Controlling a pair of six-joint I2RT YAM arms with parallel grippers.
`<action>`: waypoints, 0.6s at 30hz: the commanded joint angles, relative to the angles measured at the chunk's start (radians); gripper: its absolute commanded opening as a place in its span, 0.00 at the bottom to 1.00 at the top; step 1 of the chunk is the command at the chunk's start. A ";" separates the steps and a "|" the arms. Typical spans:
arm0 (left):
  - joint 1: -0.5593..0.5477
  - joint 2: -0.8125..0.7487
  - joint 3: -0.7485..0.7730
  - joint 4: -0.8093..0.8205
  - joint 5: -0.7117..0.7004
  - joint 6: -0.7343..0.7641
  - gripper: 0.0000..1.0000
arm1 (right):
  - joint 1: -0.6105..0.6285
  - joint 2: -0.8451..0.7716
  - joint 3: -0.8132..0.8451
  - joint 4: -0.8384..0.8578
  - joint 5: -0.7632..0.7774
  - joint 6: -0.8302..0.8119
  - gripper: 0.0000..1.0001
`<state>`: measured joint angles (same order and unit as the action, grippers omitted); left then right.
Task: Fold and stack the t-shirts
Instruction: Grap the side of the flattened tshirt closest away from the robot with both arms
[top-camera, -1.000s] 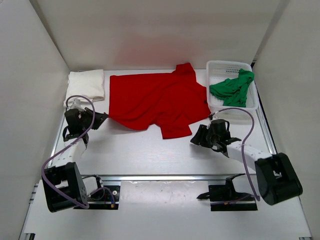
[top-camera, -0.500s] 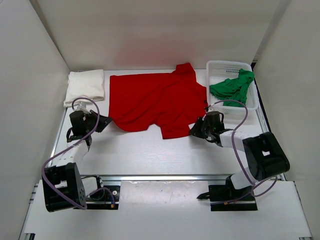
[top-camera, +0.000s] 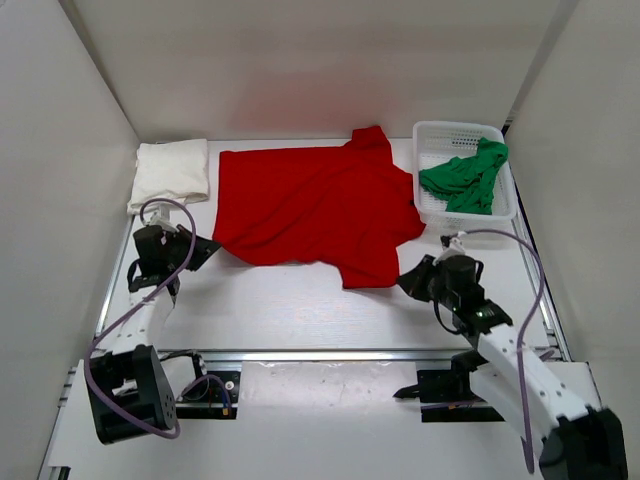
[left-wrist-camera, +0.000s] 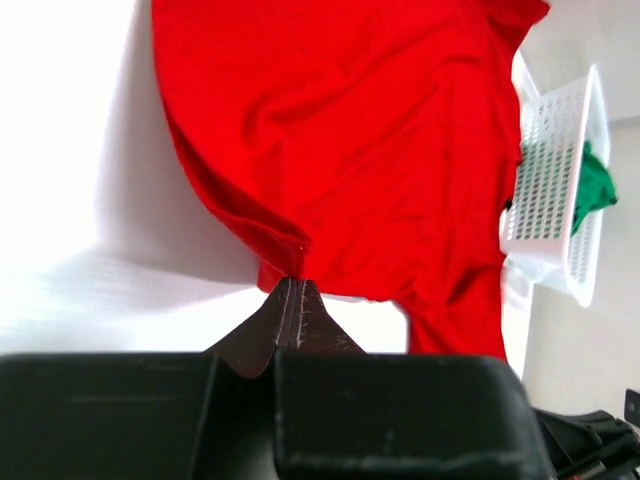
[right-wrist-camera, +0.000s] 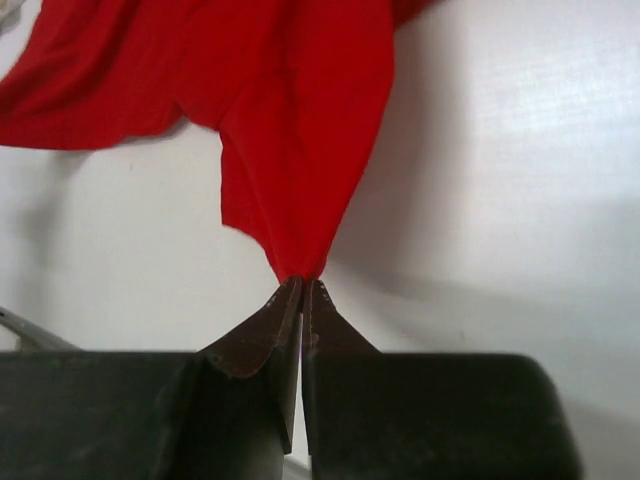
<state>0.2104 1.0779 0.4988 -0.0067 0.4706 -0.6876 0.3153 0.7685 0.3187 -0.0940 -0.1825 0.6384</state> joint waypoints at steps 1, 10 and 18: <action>0.006 -0.065 0.032 -0.123 0.017 0.082 0.00 | 0.022 -0.183 -0.049 -0.269 0.024 0.095 0.00; 0.015 -0.188 0.092 -0.465 -0.105 0.299 0.00 | 0.198 -0.489 0.059 -0.669 0.210 0.326 0.00; -0.009 -0.233 0.116 -0.533 -0.196 0.300 0.00 | 0.278 -0.448 0.095 -0.635 0.288 0.307 0.00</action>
<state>0.1871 0.8246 0.5724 -0.5053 0.3004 -0.4084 0.5888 0.2569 0.3782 -0.7753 0.0563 0.9501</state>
